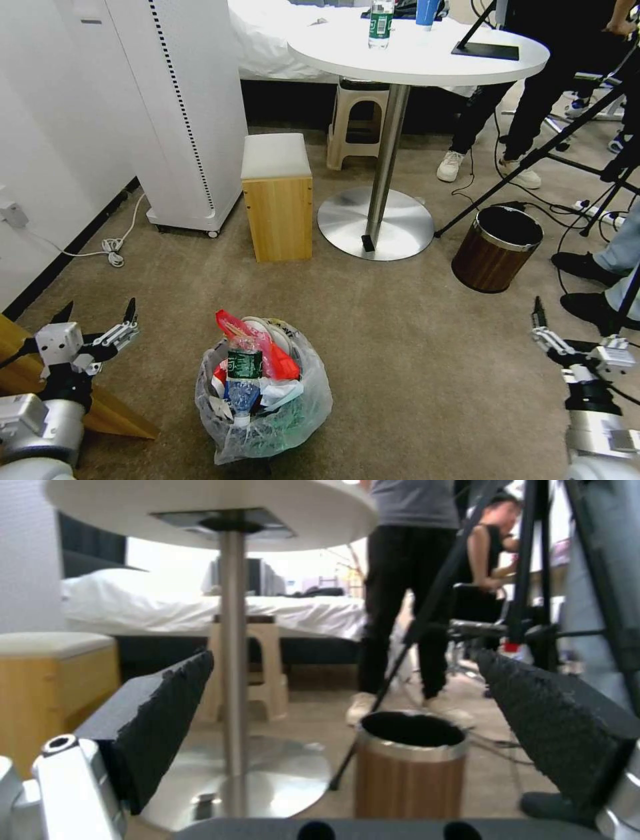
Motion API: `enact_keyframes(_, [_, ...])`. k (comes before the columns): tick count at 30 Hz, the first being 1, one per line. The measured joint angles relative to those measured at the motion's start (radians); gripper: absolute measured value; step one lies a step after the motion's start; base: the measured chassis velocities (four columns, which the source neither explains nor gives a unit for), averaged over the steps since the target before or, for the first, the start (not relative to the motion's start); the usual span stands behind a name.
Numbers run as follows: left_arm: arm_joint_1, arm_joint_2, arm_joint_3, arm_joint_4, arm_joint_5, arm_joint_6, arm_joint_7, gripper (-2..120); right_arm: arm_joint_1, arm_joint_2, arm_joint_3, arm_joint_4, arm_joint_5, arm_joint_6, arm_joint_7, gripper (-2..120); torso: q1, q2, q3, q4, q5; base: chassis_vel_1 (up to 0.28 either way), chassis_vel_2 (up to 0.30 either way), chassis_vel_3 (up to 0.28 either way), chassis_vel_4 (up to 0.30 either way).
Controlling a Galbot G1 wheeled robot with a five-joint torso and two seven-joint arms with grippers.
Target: Pick up the trash bin and place the garbage on the floor into it.
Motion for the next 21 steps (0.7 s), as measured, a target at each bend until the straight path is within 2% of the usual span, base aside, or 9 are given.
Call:
enact_keyframes(3, [0.016,-0.032,0.012,-0.006,0.02,0.002,-0.034,100,-0.003,0.024,-0.061,-0.006,-0.038,0.011,-0.011,100,0.0,0.0,0.0,0.0014,-0.0013,0.0,0.0,0.0,0.0])
enact_keyframes(6, [0.032,-0.028,0.013,-0.02,0.03,0.024,-0.059,100,-0.01,0.022,-0.098,-0.006,-0.044,0.006,-0.005,100,0.0,0.0,0.0,0.0014,-0.0009,0.0,0.0,0.0,0.0])
enact_keyframes(7, [0.042,-0.016,0.013,-0.035,0.022,0.046,-0.085,100,-0.016,0.011,-0.11,-0.004,-0.047,-0.005,0.006,100,0.0,0.0,0.0,0.0013,-0.0012,0.0,0.0,0.0,0.0])
enact_keyframes(8, [0.042,-0.016,0.013,-0.035,0.022,0.046,-0.085,100,-0.016,0.011,-0.11,-0.004,-0.047,-0.005,0.006,100,0.0,0.0,0.0,0.0013,-0.0012,0.0,0.0,0.0,0.0])
enact_keyframes(11, [0.072,0.017,-0.002,-0.086,-0.022,0.121,-0.131,100,-0.03,-0.046,-0.129,-0.007,-0.072,-0.016,0.024,100,0.0,0.0,0.0,0.0014,-0.0018,0.0,0.0,0.0,0.0])
enact_keyframes(13, [0.082,0.022,-0.009,-0.104,-0.033,0.145,-0.139,100,-0.031,-0.062,-0.135,-0.011,-0.072,-0.019,0.024,100,0.0,0.0,0.0,0.0014,-0.0015,0.0,0.0,0.0,0.0])
enact_keyframes(14, [0.104,0.02,-0.011,-0.129,-0.045,0.17,-0.149,100,-0.029,-0.085,-0.149,-0.02,-0.07,-0.026,0.026,100,0.0,0.0,0.0,0.0036,0.0001,0.0,0.0,0.0,0.0])
enact_keyframes(21, [0.138,0.002,-0.009,-0.135,-0.026,0.182,-0.152,100,-0.002,-0.124,-0.204,-0.05,-0.046,-0.048,0.033,100,0.0,0.0,0.0,0.0017,-0.0002,0.0,0.0,0.0,0.0])
